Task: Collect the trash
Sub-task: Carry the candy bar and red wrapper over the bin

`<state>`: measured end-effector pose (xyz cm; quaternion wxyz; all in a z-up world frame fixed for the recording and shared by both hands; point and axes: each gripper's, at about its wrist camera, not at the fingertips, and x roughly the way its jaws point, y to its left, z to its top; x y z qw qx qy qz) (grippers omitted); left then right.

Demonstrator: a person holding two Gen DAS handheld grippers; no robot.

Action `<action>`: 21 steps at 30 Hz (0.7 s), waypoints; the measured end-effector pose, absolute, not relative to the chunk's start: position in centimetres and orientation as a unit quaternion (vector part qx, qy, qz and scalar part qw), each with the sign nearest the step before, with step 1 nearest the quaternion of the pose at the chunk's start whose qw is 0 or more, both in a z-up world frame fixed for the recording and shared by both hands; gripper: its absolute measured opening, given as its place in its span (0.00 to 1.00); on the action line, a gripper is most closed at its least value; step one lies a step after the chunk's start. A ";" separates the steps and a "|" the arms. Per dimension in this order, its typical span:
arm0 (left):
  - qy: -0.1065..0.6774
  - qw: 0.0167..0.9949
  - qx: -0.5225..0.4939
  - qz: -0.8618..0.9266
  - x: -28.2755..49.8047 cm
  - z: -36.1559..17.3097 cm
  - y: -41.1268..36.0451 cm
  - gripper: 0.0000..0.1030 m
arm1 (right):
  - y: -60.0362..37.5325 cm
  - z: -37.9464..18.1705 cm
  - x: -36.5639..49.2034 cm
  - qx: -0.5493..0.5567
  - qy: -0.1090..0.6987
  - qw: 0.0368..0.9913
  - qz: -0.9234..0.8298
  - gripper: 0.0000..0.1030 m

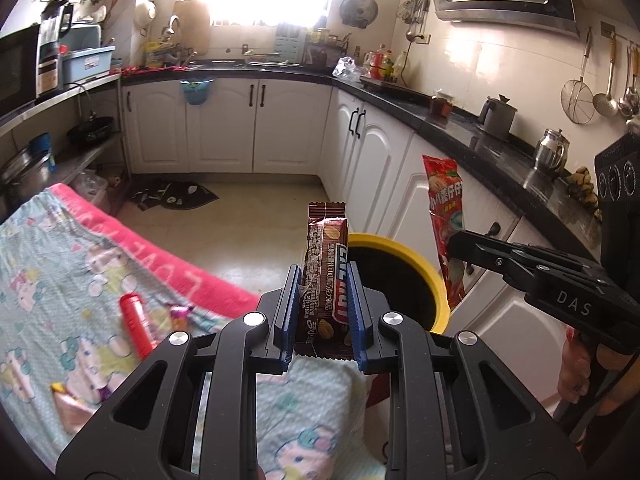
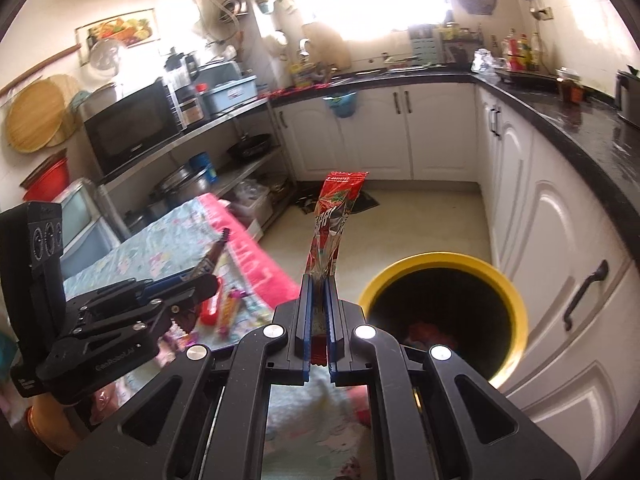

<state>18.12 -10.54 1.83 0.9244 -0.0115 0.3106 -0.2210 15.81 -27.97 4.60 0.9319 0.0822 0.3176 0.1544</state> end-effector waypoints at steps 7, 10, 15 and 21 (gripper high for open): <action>0.313 0.918 -0.013 -0.245 20.8 1.4 -14.1 0.16 | -31.7 3.5 17.5 0.082 0.325 0.938 0.090 0.06; 0.320 0.912 -0.007 -0.257 22.1 0.8 -16.1 0.16 | -33.1 2.5 18.5 0.080 0.334 0.937 0.067 0.06; 0.347 0.898 -0.014 -0.270 24.8 -0.9 -18.4 0.16 | -34.9 0.4 20.1 0.084 0.354 0.930 0.048 0.06; 0.381 0.881 -0.025 -0.279 27.7 -3.4 -20.1 0.17 | -36.5 -2.8 22.0 0.090 0.383 0.919 0.036 0.06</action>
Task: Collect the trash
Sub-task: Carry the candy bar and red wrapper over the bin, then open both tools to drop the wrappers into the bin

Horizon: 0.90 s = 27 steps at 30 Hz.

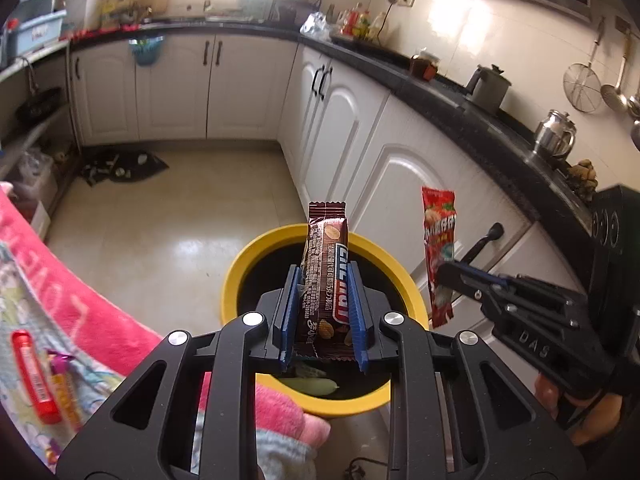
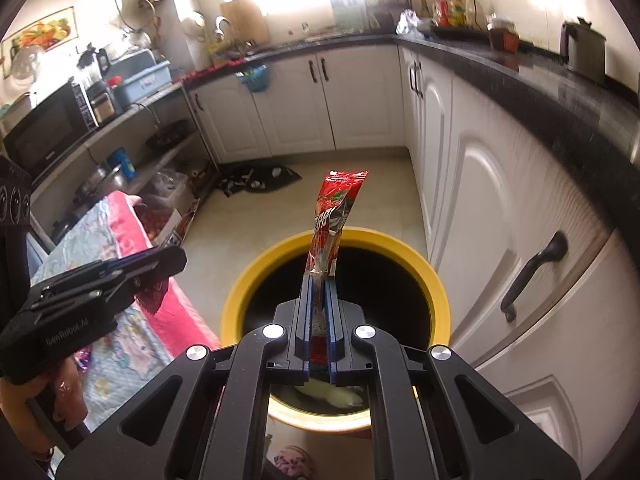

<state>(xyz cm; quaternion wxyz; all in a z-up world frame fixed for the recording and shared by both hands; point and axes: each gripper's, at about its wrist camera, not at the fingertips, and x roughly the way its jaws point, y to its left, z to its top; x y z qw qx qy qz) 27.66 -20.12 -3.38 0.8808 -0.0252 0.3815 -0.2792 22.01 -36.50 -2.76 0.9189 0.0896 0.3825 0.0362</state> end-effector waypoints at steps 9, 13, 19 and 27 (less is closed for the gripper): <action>0.415 0.868 -0.038 -0.269 30.3 -6.8 -20.9 0.32 | -37.9 -6.3 24.6 0.104 0.417 0.902 0.027 0.08; 0.422 0.869 -0.043 -0.253 30.7 -7.6 -20.2 0.43 | -38.3 -7.1 25.0 0.115 0.425 0.898 0.019 0.23; 0.422 0.877 -0.051 -0.225 30.2 -7.6 -18.0 0.64 | -38.6 -6.9 24.4 0.115 0.415 0.902 0.013 0.34; 0.384 0.900 -0.067 -0.195 27.6 -4.8 -14.3 0.90 | -37.4 -4.5 22.5 0.101 0.381 0.919 0.015 0.55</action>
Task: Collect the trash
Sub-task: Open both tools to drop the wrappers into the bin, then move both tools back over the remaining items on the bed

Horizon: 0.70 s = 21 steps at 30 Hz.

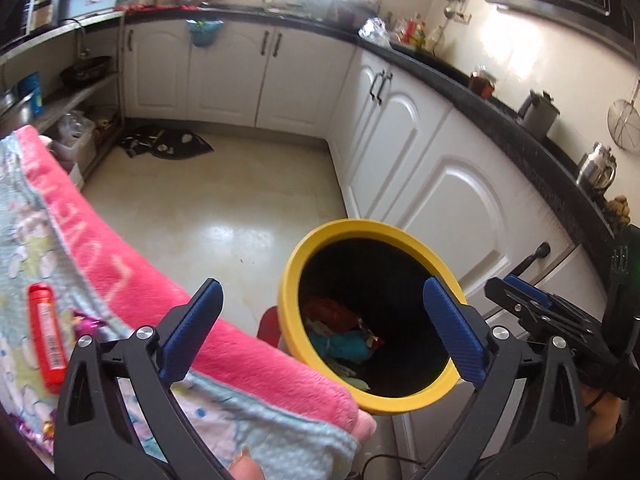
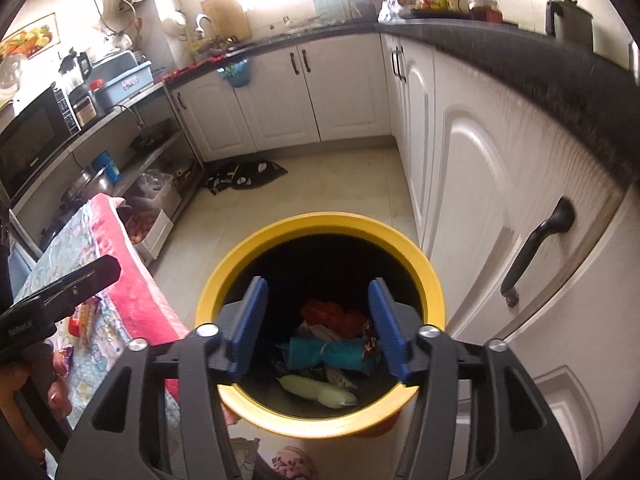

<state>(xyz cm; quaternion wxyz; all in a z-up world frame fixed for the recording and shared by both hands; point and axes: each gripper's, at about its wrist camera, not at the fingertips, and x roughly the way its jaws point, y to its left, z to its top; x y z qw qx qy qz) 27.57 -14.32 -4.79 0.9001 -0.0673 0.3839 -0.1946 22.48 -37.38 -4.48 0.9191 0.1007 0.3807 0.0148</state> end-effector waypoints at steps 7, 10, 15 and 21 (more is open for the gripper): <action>0.350 0.917 -0.066 -0.177 24.8 -2.6 -11.8 0.90 | -35.7 -1.2 20.1 0.082 0.346 0.934 0.028 0.64; 0.338 0.921 -0.071 -0.179 23.6 -1.9 -10.9 0.90 | -35.0 -0.1 19.4 0.074 0.336 0.938 0.033 0.67; 0.331 0.924 -0.078 -0.174 22.3 -0.9 -9.3 0.90 | -34.0 2.0 17.9 0.058 0.316 0.946 0.038 0.69; 0.307 0.937 -0.082 -0.148 20.4 0.6 -6.3 0.90 | -32.4 3.5 16.8 0.050 0.301 0.951 0.055 0.71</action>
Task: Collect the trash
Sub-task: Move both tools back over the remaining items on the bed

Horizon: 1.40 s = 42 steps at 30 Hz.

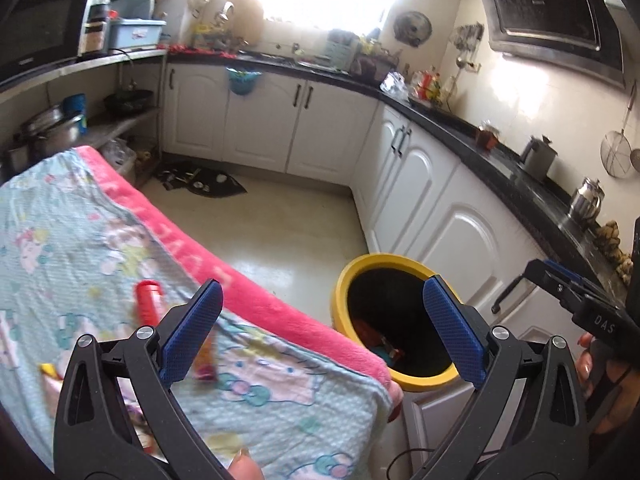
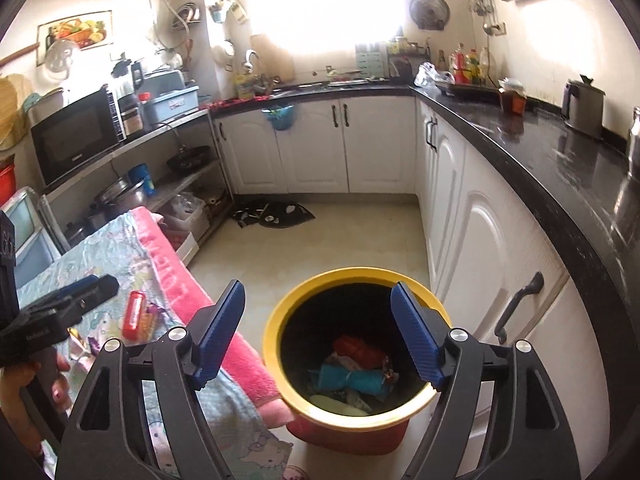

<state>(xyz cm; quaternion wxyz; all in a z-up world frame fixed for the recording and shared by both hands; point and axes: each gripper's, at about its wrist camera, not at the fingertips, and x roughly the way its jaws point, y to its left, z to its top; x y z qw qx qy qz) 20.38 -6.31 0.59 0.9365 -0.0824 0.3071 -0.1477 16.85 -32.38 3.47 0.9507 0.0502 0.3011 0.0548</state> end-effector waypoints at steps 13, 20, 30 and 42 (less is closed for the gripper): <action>0.276 0.956 -0.085 -0.054 15.5 2.8 3.4 0.90 | -24.8 4.5 16.8 0.017 0.295 0.945 0.138 0.73; 0.275 0.955 -0.110 -0.011 13.6 2.7 7.6 0.90 | -20.2 5.0 17.1 -0.006 0.293 0.937 0.189 0.74; 0.279 0.952 -0.120 0.023 11.6 2.4 10.7 0.90 | -15.5 5.7 16.8 -0.031 0.286 0.927 0.240 0.74; 0.313 0.939 -0.134 0.042 10.0 0.2 13.0 0.90 | -12.6 4.7 17.3 -0.042 0.298 0.915 0.268 0.75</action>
